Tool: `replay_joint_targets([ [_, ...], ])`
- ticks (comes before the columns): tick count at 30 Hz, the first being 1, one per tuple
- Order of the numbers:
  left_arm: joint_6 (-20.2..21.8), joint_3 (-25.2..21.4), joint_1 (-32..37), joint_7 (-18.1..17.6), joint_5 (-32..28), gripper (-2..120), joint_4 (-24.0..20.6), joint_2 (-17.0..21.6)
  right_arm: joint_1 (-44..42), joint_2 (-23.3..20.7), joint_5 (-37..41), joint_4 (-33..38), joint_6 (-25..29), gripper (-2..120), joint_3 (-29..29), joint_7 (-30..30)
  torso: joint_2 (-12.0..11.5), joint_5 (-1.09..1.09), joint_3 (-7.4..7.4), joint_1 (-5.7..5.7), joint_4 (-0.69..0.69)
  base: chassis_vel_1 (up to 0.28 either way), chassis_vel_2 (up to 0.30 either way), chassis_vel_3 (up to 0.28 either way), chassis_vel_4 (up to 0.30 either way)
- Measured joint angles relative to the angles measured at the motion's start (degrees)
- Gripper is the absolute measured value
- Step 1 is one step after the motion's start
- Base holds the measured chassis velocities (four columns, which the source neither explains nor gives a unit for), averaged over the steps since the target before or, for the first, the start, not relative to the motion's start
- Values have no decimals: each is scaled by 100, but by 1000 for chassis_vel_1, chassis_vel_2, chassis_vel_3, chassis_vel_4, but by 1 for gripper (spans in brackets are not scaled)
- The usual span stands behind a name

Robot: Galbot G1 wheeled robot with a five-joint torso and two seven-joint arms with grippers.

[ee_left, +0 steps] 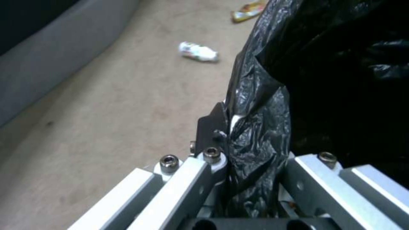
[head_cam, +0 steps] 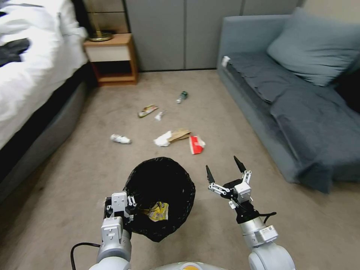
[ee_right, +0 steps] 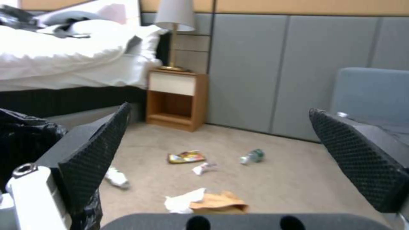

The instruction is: Pick up the trash bin, then pick up the garbage from the floor and place it into the trash bin.

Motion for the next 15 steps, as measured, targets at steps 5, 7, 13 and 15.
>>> replay_joint_targets([
  [5,-34,-5,-11,-1,10,3,43,-6,-11,6,8,-5,1,100,1,-19,0,0,0,0,1,89,85,82,101],
  [7,-36,-5,-20,-2,23,3,56,-9,-13,8,14,1,2,100,7,-24,0,0,0,0,0,26,23,10,21],
  [13,-52,8,-18,16,70,3,69,-10,-33,17,22,34,7,100,43,-29,0,0,0,1,-2,0,0,0,0],
  [15,-54,9,-16,17,73,3,69,-9,-35,23,22,36,10,100,57,-24,0,0,0,1,-2,0,0,0,0],
])
